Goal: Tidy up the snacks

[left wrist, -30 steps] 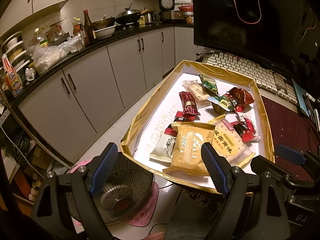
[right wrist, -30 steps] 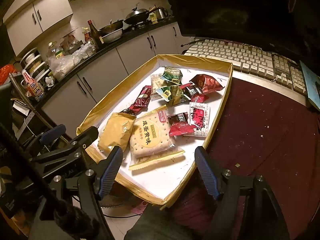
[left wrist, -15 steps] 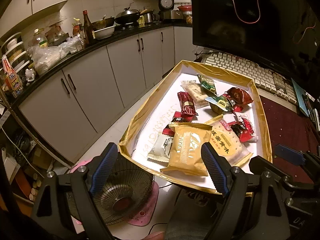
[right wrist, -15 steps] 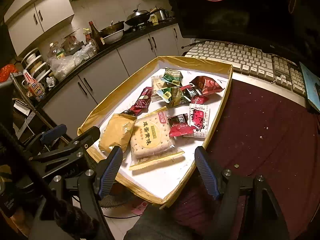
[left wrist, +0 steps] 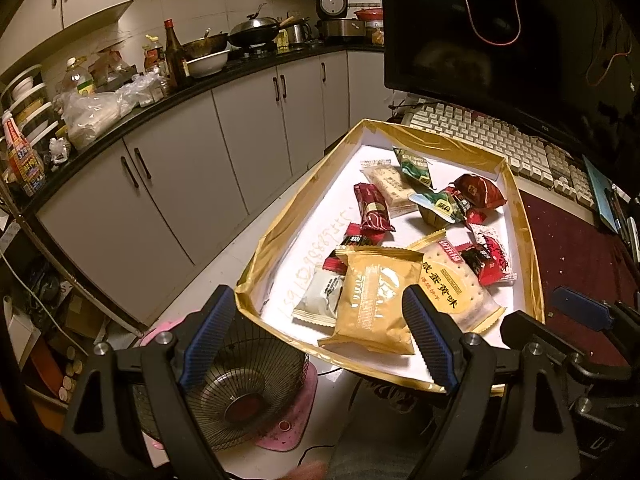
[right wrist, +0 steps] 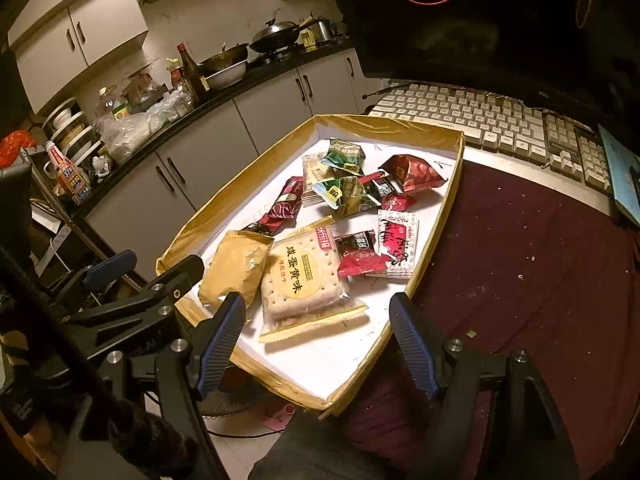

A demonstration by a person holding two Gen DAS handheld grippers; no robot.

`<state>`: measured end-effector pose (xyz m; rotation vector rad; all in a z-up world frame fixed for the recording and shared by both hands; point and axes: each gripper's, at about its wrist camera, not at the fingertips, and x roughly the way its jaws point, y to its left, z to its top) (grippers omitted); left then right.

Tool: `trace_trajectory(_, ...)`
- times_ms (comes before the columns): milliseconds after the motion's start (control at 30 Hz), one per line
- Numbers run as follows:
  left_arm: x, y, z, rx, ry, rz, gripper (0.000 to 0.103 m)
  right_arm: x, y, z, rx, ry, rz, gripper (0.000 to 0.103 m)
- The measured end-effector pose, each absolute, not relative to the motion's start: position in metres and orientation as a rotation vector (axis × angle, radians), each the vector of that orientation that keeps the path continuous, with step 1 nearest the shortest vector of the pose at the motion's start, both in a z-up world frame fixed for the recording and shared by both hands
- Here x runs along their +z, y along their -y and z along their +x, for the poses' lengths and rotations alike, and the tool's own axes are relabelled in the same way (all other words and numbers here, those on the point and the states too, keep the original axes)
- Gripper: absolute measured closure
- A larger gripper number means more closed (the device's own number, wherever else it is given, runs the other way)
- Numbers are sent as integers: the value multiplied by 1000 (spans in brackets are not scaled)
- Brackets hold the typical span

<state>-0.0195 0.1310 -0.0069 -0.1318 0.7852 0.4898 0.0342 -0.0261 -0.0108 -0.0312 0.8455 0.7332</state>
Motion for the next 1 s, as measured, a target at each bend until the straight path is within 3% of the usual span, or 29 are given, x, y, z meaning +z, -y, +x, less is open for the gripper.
trace_trajectory(1000,-4,-139,-21,505,-760,-142,17,-8,22,32,715,-835,-33,29)
